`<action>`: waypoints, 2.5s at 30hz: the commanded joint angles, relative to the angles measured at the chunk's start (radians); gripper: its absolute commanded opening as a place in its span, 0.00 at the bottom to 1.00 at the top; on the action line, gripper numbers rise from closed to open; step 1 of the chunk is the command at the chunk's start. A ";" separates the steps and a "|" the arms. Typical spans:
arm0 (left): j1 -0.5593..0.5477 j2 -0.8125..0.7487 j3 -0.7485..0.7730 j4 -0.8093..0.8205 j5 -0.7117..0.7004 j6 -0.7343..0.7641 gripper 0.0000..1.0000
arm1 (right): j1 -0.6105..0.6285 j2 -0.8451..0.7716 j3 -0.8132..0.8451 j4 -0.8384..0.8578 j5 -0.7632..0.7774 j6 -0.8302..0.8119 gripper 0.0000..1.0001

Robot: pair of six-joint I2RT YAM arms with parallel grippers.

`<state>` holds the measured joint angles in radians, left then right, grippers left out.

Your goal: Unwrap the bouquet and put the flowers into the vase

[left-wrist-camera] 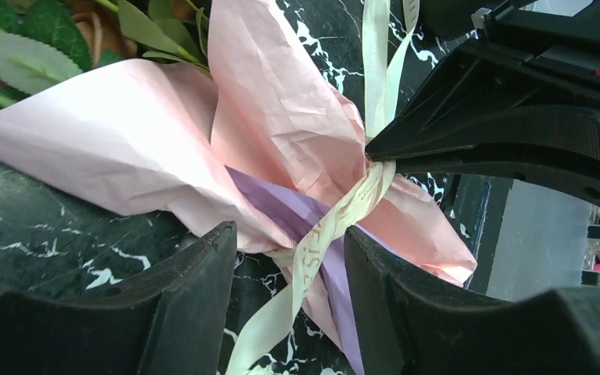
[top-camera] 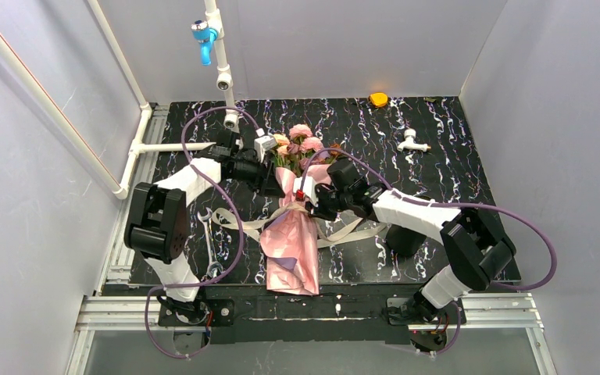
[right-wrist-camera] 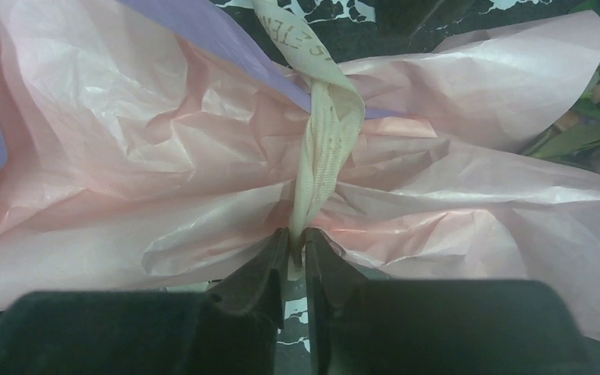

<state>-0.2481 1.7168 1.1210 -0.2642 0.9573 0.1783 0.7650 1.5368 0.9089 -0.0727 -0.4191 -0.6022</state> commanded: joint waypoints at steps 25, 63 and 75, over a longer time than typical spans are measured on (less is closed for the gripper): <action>-0.073 -0.080 0.060 0.016 0.110 -0.117 0.00 | -0.083 0.046 0.177 -0.018 -0.143 0.229 0.50; -0.034 -0.234 -0.106 0.059 -0.048 0.177 0.34 | -0.160 0.159 0.236 -0.001 -0.200 0.424 0.42; -0.169 -0.212 -0.107 0.085 -0.175 0.408 0.36 | -0.173 0.186 0.301 0.063 -0.177 0.539 0.43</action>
<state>-0.3908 1.4963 0.9939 -0.1913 0.8276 0.5213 0.5903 1.7233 1.1732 -0.0608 -0.5953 -0.1059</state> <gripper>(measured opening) 0.354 0.448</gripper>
